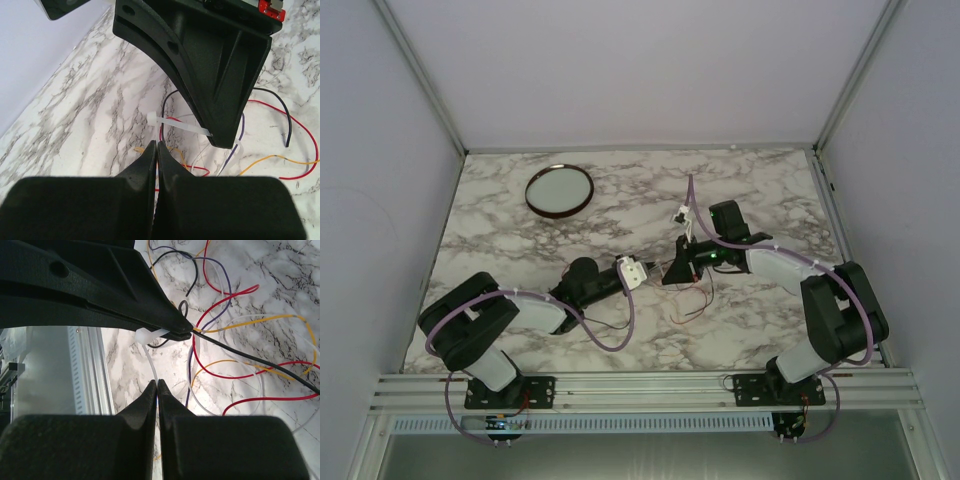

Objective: Zip-tie the wires
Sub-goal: Tie the cable at the center of the board.

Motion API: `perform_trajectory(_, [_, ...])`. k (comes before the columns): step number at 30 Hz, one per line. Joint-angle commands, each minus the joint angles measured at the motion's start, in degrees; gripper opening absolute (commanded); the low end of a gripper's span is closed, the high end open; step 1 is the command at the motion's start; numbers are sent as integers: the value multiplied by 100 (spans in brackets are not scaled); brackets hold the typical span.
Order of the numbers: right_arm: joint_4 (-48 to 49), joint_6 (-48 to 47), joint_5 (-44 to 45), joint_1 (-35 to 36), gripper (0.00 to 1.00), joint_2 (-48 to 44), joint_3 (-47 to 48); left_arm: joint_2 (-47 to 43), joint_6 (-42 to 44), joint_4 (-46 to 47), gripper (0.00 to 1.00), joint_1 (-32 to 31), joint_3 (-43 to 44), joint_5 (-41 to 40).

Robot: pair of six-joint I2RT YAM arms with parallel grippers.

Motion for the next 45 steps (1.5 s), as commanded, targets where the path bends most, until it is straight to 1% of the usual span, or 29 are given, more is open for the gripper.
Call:
perform_trajectory(1, [98, -118, -171, -35, 0, 47, 289, 75, 7, 476, 0, -33, -46, 165])
perform_trajectory(8, [96, -99, -233, -36, 0, 32, 211, 76, -46, 664, 0, -34, -94, 163])
perform_trajectory(20, [-10, 61, -641, -36, 0, -56, 64, 112, 31, 1000, 0, -33, -191, 217])
perform_trajectory(31, [-9, 95, -890, -38, 0, -31, 41, 45, 128, 942, 0, -33, -188, 196])
perform_trajectory(45, [-9, 1, -912, -86, 0, -341, -89, 41, 55, 973, 0, -34, -188, 173])
